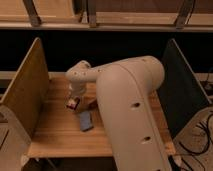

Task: Place the eraser on the white sponge

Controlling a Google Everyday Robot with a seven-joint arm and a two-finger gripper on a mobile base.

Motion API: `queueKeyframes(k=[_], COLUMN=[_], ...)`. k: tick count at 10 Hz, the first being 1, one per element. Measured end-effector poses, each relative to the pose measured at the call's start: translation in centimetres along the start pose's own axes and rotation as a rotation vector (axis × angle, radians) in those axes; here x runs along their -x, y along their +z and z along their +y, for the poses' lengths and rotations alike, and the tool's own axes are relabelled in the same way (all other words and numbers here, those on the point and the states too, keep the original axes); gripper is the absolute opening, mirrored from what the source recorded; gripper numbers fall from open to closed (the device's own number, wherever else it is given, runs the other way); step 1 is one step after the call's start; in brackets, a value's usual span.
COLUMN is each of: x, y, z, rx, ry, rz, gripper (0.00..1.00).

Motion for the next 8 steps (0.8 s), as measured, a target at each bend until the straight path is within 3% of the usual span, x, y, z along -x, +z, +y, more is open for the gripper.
queueKeyframes(k=[4, 6, 8], x=[-4.0, -5.6, -7.7], y=[-2.7, -2.9, -2.3], z=[-6.4, -8.0, -7.5], rx=[-0.139, -0.178, -0.183], ry=[0.0, 0.014, 0.018], rz=[0.024, 0.053, 0.108], gripper=[0.0, 0.0, 0.0])
